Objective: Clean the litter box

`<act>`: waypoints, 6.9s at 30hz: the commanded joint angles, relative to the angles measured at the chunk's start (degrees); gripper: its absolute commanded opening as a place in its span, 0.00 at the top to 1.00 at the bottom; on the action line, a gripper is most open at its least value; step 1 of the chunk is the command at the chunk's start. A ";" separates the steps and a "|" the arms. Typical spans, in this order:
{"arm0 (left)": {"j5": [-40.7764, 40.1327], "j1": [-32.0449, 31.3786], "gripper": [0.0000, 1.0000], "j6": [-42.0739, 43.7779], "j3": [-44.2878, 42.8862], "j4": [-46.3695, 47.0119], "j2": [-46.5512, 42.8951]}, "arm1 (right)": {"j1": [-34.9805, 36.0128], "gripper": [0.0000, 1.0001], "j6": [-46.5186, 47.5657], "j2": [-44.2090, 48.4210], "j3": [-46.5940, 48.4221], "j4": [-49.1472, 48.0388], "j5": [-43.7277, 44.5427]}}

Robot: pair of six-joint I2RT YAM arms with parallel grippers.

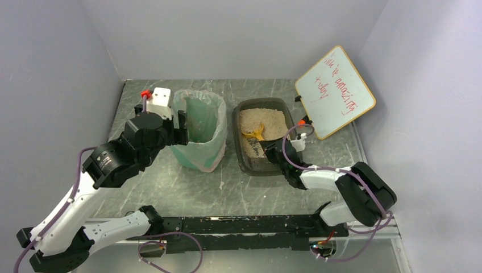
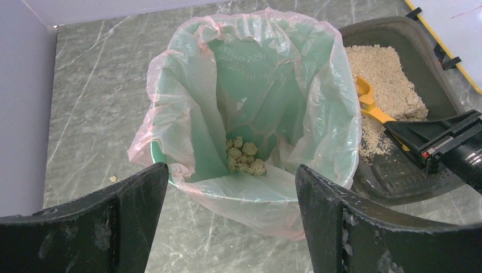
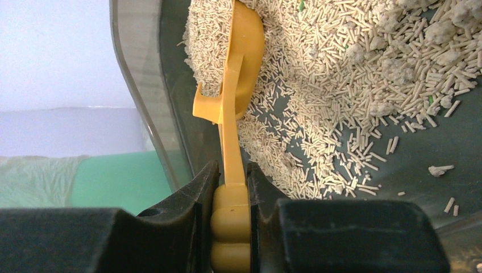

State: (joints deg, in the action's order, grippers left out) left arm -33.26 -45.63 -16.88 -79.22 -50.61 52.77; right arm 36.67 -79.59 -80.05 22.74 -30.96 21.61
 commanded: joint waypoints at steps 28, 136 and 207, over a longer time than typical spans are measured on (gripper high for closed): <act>2.47 -0.25 0.12 -1.31 -3.75 0.54 -0.39 | -6.25 1.00 9.86 25.29 -20.52 -20.95 -2.01; 8.37 -0.25 0.11 2.92 7.10 7.11 -6.79 | -32.15 1.00 -1.73 65.07 -19.31 13.43 -39.66; -0.31 -0.20 0.08 3.02 1.56 1.42 -8.39 | -7.50 1.00 36.51 21.54 39.42 31.66 -40.66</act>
State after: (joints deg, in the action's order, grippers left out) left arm -31.88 -45.63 -14.68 -75.68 -49.08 44.95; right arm 24.82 -53.25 -55.00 55.18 -7.09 -24.32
